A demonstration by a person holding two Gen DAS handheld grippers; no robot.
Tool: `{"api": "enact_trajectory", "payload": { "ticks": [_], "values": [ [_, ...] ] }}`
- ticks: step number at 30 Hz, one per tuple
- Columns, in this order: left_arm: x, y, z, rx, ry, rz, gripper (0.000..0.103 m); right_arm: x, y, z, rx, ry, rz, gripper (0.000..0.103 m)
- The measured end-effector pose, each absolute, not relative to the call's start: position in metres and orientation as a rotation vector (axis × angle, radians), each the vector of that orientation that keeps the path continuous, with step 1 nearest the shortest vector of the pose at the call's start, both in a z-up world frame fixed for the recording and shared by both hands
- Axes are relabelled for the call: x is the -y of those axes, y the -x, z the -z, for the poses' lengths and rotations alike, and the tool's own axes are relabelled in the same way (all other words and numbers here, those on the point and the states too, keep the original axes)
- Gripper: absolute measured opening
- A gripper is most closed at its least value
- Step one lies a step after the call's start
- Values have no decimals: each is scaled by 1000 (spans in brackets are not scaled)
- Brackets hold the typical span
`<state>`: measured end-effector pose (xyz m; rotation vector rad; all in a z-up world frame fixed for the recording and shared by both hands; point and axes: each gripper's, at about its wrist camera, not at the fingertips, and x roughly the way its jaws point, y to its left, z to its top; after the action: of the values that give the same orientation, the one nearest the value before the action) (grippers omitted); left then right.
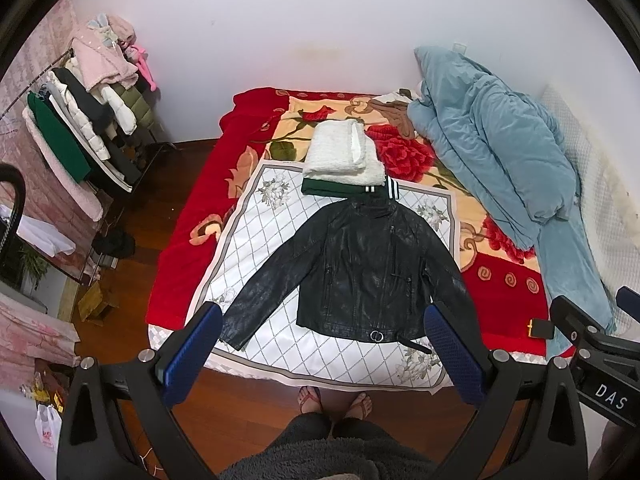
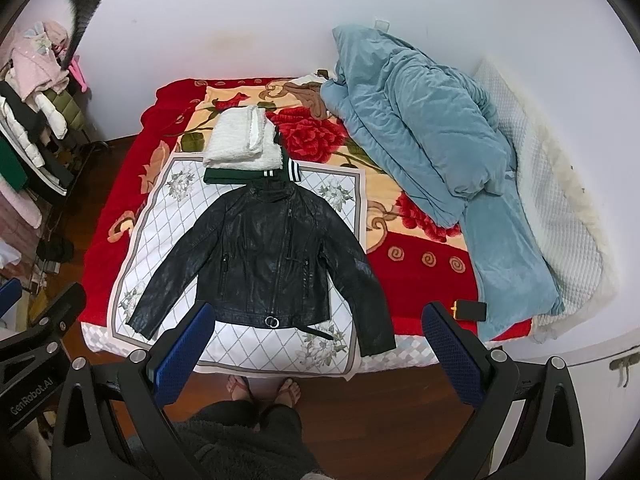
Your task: Fold large clothes
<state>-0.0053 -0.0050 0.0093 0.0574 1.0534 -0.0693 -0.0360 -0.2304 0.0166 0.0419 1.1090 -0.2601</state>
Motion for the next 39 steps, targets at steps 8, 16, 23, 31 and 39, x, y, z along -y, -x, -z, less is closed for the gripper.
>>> {"api": "enact_trajectory", "payload": {
  "ticks": [8, 16, 23, 31, 39],
  "values": [
    [6, 5, -12, -1050, -57, 70, 103, 228, 37, -15, -1106, -43, 262, 103],
    [5, 5, -15, -1043, -56, 65, 103, 227, 34, -19, -1103, -37, 258, 103],
    [3, 6, -18, -1033, -58, 61, 103, 227, 30, -24, -1096, -35, 254, 103],
    [4, 6, -18, -1033, -59, 62, 103, 227, 30, -24, -1095, -34, 252, 103],
    [4, 6, -18, -1033, -58, 62, 103, 225, 29, -27, -1090, -33, 252, 103]
  ]
}}
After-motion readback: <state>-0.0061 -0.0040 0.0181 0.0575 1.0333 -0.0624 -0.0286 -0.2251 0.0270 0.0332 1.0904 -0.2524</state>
